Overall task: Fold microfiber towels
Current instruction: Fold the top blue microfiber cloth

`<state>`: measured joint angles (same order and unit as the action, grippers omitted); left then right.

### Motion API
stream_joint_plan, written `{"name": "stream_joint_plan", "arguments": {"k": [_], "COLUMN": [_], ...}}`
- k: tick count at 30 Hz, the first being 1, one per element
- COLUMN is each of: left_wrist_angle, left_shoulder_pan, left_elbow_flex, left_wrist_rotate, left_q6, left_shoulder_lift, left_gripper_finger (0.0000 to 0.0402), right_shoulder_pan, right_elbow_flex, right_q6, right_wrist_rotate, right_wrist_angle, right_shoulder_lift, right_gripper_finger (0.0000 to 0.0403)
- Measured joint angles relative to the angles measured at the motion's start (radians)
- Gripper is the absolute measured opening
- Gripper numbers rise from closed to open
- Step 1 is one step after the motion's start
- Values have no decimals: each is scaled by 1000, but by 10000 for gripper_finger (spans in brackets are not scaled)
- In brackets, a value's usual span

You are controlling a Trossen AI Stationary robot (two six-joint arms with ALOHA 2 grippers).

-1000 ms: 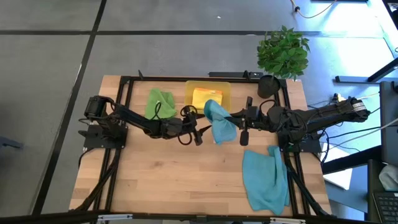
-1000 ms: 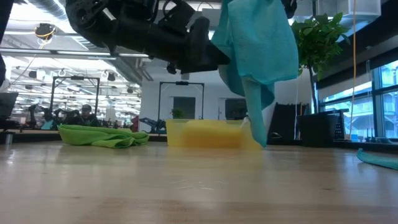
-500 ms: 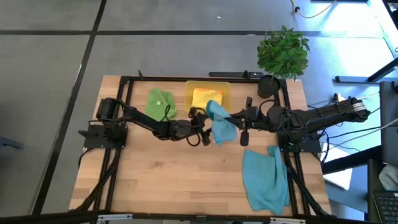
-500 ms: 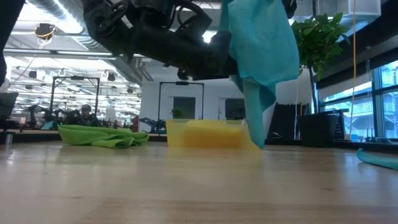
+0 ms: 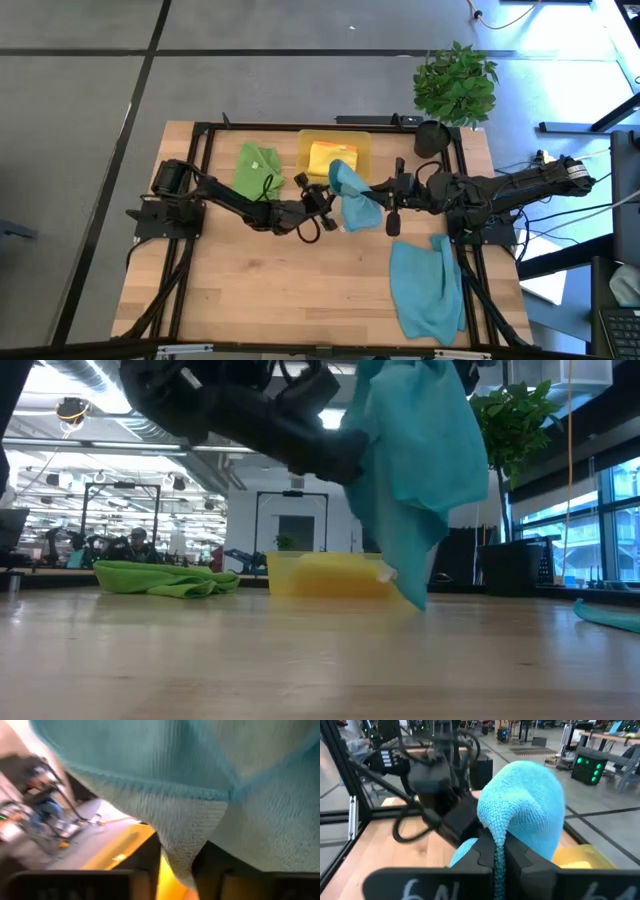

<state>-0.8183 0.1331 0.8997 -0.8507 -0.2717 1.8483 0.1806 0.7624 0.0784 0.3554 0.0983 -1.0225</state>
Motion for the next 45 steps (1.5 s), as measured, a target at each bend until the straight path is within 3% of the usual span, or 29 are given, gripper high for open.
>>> {"name": "stream_joint_plan", "arguments": {"k": [4,10,19,28,33,37,45], "left_wrist_angle": [17,107,387,744,829,828,891], "left_shoulder_pan": [40,88,70,133,174,175,114], "left_elbow_flex": [0,-1,-1,-1,-2,-1,-1], "left_wrist_rotate": [-93,-136,-73,-46,77,180,191], "left_q6": [-99,-182,-208,-84,3,34,117], "left_shoulder_lift": [-26,-90,-225,-390,-449,-463,-462], "left_gripper_finger": [9,2,0,0,0,0,0], "right_shoulder_pan": [0,0,0,2,19,35,91], "right_elbow_flex": [0,0,-1,37,49,50,12], "right_q6": [27,27,-33,93,227,243,81], "right_wrist_rotate": [-2,-10,-4,40,39,37,-19], "right_wrist_angle": [-68,-204,-293,-464,-589,-560,-249], "right_shoulder_lift": [0,4,22,70,69,62,-129], "right_gripper_finger": [10,10,17,91,145,171,176]}}
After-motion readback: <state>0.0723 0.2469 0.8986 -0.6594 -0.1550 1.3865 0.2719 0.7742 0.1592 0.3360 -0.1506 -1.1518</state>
